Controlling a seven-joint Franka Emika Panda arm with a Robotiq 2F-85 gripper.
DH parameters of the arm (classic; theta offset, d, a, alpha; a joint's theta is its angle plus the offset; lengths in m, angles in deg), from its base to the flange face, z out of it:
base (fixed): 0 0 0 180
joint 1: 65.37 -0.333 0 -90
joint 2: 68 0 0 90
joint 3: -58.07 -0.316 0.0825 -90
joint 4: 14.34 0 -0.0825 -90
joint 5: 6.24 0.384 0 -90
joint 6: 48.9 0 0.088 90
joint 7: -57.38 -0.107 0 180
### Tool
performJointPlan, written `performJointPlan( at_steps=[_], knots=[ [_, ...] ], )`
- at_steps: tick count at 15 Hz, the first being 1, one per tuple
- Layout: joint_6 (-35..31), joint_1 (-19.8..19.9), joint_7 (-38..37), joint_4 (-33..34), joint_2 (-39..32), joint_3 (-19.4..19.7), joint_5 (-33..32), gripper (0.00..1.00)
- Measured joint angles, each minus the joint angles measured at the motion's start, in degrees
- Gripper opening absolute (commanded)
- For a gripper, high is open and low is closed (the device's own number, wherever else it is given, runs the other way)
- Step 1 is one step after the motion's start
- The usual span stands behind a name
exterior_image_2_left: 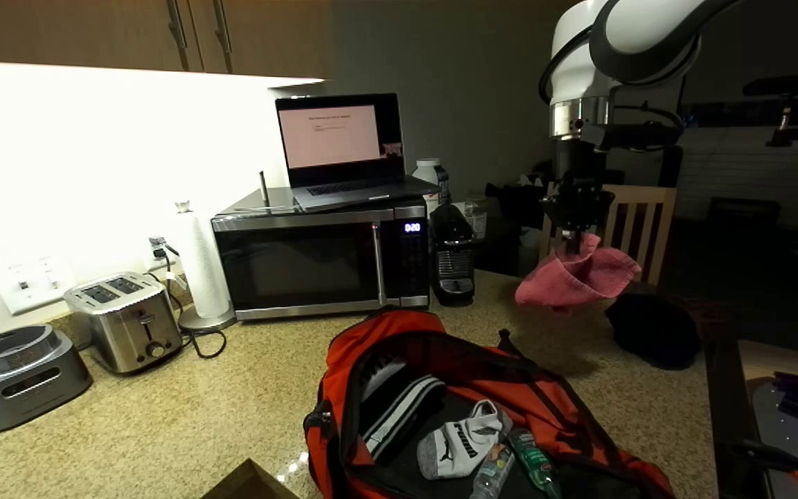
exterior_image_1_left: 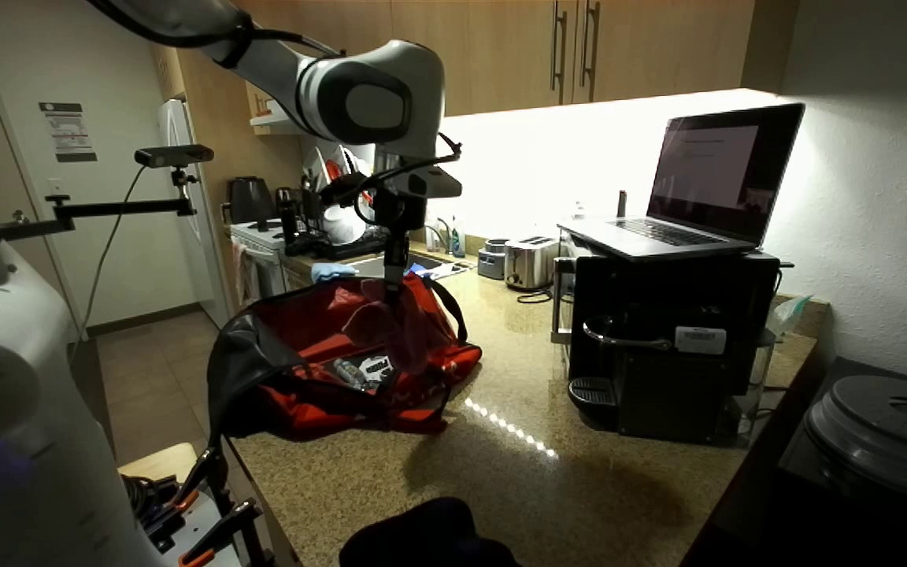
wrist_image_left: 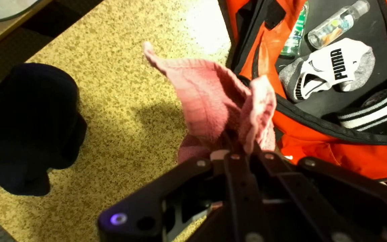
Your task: Remove the towel from the bag
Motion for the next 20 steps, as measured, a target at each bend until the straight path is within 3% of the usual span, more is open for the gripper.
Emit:
performJointPlan(
  at_steps=[11,20],
  knots=[
    [-5.48,3.86,-9.4,4.41,-5.66,2.44,-1.23,0.03],
    [-6.08,5.33,-18.07,6.03,-7.89,5.29,-9.7,0.03]
  ],
)
